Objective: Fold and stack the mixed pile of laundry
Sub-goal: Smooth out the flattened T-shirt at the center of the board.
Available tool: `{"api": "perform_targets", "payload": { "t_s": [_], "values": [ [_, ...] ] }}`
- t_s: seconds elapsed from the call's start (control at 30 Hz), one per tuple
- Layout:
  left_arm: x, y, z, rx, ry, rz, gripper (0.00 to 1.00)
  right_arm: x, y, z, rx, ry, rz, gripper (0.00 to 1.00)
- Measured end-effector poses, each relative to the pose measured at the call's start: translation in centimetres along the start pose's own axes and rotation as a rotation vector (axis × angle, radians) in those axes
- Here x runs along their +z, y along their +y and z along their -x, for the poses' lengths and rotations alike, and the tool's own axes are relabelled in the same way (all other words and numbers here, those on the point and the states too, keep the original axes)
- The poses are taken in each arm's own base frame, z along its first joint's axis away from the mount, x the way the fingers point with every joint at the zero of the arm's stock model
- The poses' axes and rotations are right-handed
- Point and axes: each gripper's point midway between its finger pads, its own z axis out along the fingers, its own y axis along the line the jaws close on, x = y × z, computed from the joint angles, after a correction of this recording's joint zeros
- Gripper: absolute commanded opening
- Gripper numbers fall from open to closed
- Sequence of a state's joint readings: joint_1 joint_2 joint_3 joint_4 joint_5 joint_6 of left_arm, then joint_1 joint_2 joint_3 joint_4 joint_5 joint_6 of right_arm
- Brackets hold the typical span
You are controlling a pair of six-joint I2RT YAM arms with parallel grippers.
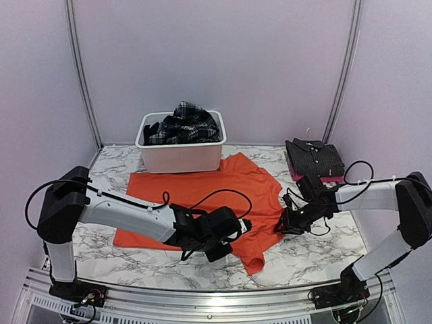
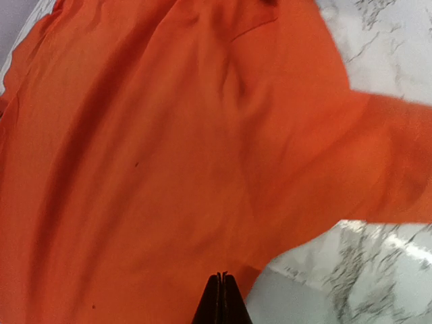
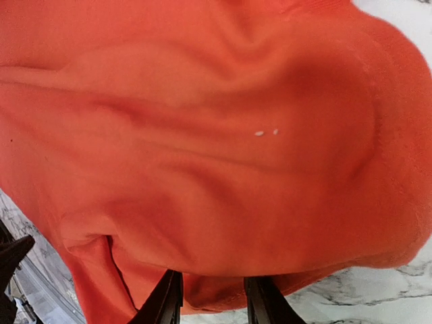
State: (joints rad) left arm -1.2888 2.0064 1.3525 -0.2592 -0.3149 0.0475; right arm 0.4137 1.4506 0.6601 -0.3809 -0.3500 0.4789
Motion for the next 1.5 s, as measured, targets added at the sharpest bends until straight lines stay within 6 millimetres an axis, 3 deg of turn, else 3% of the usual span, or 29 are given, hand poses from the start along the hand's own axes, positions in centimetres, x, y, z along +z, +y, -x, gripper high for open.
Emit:
{"api": "perform_targets", "payload": {
  "t_s": [0.13,0.27,0.37,0.47,0.57,0.77,0.97,1.03,1.1,1.2,1.37,1.5],
  "values": [
    [0.0,1.8,-3.8,0.000,0.059,0.020,0.00,-0.2,-0.7,0.6,0.022,-0.014,-0.006,0.31],
    [-0.5,0.5,-5.9,0.046,0.075,-0.031,0.25,-0.2,-0.7,0.8,0.019,-0.011,-0.008,0.31],
    [-3.0,-1.8,-4.5,0.090,-0.004,-0.105,0.30,-0.2,-0.7,0.8,0.015,-0.008,-0.011,0.31],
    [-5.1,-4.9,-1.0,0.125,-0.122,-0.192,0.29,-0.3,-0.8,0.8,0.011,-0.002,-0.015,0.31],
    [-5.9,-7.9,2.0,0.161,-0.195,-0.268,0.29,-0.3,-0.8,0.8,0.009,0.002,-0.017,0.31],
    [-3.6,-10.9,5.4,0.180,-0.223,-0.328,0.29,-0.3,-0.8,0.8,0.006,0.004,-0.018,0.31],
    [0.5,-11.4,4.6,0.146,-0.141,-0.303,0.40,-0.3,-0.8,0.8,0.004,0.005,-0.018,0.31],
    [1.5,-11.0,3.7,0.126,-0.105,-0.284,0.36,-0.3,-0.8,0.8,0.002,0.005,-0.018,0.31],
    [1.7,-10.7,3.8,0.107,-0.090,-0.272,0.25,-0.3,-0.8,0.8,0.003,0.005,-0.018,0.31],
    [1.8,-10.4,4.7,0.087,-0.086,-0.260,0.00,-0.3,-0.8,0.8,0.001,0.005,-0.019,0.31],
    [1.8,-11.7,5.6,0.057,-0.078,-0.329,0.00,-0.3,-0.9,0.8,-0.002,0.005,-0.018,0.31],
    [-0.5,-13.2,7.7,-0.002,-0.140,-0.443,0.00,-0.5,-1.4,1.1,0.005,0.000,-0.021,0.31]
  ]
}}
